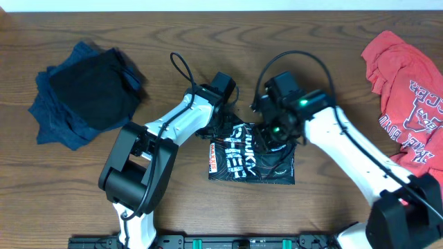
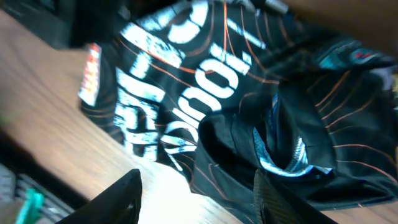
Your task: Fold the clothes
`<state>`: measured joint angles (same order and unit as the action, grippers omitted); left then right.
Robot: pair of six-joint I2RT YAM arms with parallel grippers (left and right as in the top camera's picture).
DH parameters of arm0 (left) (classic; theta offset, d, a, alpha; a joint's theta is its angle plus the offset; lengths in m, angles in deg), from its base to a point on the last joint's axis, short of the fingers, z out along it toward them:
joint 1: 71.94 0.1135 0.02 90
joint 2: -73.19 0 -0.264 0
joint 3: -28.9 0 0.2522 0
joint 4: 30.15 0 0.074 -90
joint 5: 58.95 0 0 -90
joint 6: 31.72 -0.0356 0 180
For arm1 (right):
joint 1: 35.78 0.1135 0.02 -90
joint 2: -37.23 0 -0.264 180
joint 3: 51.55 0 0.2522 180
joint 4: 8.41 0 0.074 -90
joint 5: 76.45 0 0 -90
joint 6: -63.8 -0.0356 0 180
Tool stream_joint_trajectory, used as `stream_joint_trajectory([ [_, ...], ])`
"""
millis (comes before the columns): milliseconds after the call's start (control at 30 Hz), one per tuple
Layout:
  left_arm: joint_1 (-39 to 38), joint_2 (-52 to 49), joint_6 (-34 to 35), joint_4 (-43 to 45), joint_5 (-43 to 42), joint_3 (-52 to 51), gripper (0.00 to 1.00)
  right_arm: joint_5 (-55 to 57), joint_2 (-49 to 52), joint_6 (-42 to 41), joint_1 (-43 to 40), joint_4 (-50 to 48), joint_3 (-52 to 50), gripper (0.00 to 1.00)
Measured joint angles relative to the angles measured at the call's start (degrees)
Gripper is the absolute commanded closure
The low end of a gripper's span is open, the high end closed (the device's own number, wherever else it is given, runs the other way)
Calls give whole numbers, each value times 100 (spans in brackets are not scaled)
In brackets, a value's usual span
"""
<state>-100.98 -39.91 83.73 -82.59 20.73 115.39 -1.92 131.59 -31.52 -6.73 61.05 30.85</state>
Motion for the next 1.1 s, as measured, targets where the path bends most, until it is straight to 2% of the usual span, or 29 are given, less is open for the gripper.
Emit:
stream_joint_trajectory([
  [267,0,0,0,0,2,0,61,363,616,2,111,9,-94,48],
  [300,0,0,0,0,0,0,61,378,669,4,111,37,-96,53],
  [367,0,0,0,0,2,0,61,404,750,20,111,138,-98,79],
  [433,0,0,0,2,2,0,61,424,761,22,111,282,-101,91],
  [567,0,0,0,0,2,0,61,474,761,37,109,616,-101,99],
  [700,0,-2,0,0,2,0,61,732,761,-68,109,1106,-101,99],
  [967,0,-2,0,0,2,0,61,1860,761,-1176,-122,1449,-103,93],
  [1000,0,-2,0,2,2,0,61,1930,761,-1276,-190,1480,-103,91],
  [1100,0,-2,0,2,2,0,61,2068,761,-1513,-361,1604,-103,74],
])
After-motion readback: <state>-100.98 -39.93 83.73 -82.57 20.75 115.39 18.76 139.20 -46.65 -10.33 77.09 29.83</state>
